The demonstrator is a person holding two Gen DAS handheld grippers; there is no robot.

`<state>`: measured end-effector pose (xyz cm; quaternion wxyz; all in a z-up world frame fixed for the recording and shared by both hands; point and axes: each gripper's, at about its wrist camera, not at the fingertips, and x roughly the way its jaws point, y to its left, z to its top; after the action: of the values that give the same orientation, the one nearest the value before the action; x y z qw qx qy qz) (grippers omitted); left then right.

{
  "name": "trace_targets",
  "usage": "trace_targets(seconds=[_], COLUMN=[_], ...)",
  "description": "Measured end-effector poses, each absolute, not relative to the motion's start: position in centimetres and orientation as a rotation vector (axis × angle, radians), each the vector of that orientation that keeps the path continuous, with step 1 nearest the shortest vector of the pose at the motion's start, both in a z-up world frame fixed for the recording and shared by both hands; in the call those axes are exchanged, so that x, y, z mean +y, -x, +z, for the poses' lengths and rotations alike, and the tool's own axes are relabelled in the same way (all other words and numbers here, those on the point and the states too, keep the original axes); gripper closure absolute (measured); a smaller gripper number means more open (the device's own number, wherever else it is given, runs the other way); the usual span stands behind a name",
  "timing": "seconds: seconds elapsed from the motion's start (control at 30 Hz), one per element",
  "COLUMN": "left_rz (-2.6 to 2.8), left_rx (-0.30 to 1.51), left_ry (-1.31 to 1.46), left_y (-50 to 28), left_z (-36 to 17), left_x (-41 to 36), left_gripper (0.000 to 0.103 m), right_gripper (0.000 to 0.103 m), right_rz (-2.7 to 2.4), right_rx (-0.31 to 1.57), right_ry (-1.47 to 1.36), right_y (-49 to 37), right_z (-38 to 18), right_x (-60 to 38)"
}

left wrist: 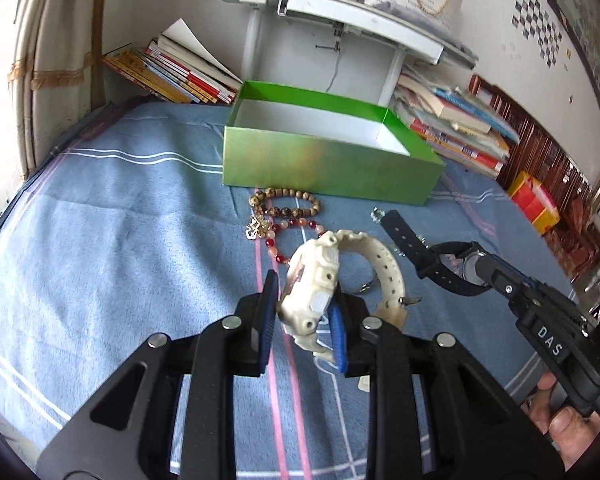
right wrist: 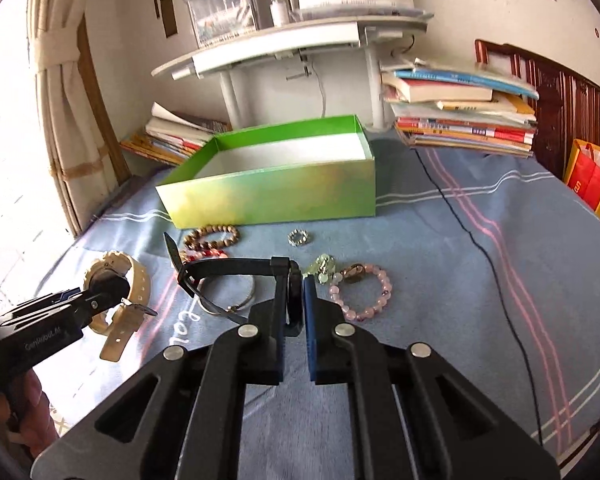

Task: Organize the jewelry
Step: 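Lift the white watch with the left tool while the right tool lifts the black watch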

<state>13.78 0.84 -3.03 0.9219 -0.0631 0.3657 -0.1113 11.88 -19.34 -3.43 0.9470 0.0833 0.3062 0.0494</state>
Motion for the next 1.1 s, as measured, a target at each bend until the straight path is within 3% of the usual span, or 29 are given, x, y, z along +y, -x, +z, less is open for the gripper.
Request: trace_targets(seconds=[0.47,1.1], left_rz=[-0.204,-0.178], left_rx=[0.627,0.586], left_ry=[0.076,0.086], left_y=[-9.0,-8.2], left_z=[1.4,3.2], left_x=[0.0,0.7], left_gripper=[0.079,0.079], right_gripper=[0.094,0.094], right_rz=[0.133,0.138], right_rx=[0.447,0.389], right_ry=[-0.156,-0.152], right_y=[-6.1,-4.7], right_z=[1.6,2.8], right_x=[-21.2,-22.3])
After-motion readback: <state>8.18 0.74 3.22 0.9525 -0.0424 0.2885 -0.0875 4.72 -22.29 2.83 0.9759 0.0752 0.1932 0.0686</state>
